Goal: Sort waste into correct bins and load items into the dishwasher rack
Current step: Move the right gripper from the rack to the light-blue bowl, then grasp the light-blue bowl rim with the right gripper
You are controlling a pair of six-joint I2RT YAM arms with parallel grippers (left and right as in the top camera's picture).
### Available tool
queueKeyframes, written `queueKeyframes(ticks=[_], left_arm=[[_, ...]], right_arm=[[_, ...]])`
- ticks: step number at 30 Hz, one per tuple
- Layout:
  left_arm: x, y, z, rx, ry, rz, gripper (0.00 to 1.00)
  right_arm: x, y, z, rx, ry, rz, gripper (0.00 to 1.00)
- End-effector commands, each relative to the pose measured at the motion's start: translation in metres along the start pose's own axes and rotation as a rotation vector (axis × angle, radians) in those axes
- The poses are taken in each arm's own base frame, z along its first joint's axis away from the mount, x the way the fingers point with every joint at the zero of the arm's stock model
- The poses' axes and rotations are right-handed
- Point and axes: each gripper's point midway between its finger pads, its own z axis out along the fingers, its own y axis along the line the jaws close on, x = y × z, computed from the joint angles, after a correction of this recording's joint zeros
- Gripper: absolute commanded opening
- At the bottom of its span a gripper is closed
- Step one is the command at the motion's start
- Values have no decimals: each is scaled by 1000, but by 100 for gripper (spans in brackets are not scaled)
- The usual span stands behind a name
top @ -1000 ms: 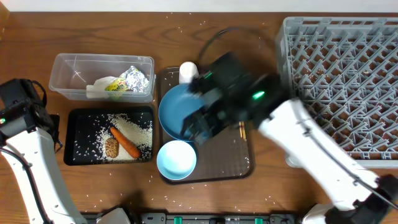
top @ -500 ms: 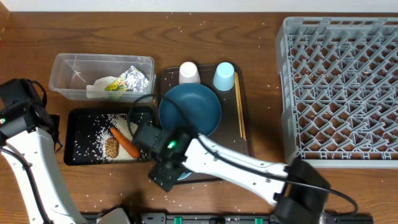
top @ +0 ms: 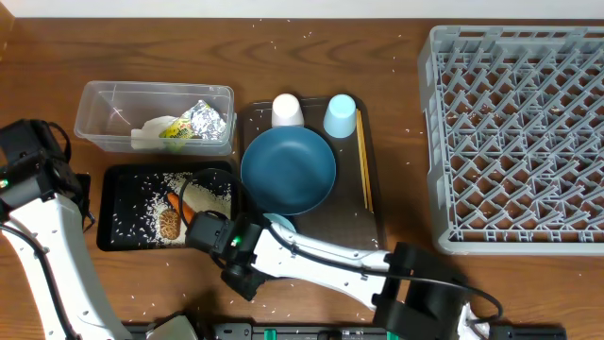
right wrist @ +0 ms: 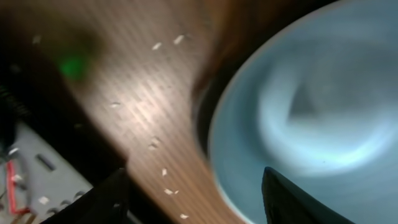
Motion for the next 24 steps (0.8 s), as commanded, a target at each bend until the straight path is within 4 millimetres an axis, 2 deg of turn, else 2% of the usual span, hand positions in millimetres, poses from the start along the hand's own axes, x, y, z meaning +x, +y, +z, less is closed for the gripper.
queueKeyframes(ticks=[1, 4, 7, 12, 20, 24], left_arm=[[-1, 3, 0, -9, -2, -8, 98], [-1, 3, 0, -9, -2, -8, 98], [-1, 3, 0, -9, -2, -8, 98], [-1, 3, 0, -9, -2, -8, 98], [-1, 3, 0, -9, -2, -8, 98], [-1, 3, 0, -9, -2, -8, 98]], right_arm=[[0, -9, 19, 56, 19, 29, 61], [1, -10, 28, 61, 34, 34, 54], [2, -11, 30, 66, 40, 41, 42], [1, -11, 30, 63, 37, 42, 38], [2, -13, 30, 65, 43, 49, 3], [5, -14, 28, 65, 54, 56, 1]])
